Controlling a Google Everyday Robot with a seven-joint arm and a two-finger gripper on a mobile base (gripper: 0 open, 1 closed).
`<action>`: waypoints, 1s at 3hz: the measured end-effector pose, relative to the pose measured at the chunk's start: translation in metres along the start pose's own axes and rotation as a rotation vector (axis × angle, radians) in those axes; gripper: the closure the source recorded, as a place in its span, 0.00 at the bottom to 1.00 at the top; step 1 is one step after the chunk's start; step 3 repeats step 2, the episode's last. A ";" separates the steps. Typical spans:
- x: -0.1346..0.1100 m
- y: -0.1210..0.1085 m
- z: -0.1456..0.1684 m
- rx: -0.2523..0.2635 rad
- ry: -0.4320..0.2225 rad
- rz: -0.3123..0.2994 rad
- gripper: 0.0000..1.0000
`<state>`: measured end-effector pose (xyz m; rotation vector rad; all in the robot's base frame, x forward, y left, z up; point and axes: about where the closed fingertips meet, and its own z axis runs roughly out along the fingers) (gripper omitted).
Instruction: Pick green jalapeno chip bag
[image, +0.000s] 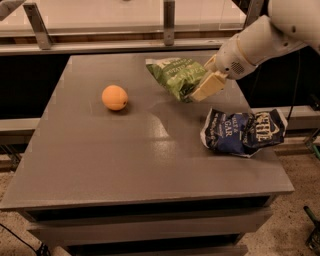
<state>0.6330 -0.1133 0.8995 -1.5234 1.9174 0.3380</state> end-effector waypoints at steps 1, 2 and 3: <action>-0.020 0.026 -0.034 -0.014 -0.041 -0.059 1.00; -0.021 0.027 -0.036 -0.014 -0.043 -0.063 1.00; -0.021 0.027 -0.036 -0.014 -0.043 -0.063 1.00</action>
Offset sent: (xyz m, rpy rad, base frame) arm -0.0285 0.0029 0.0286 0.0173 -0.0296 0.0528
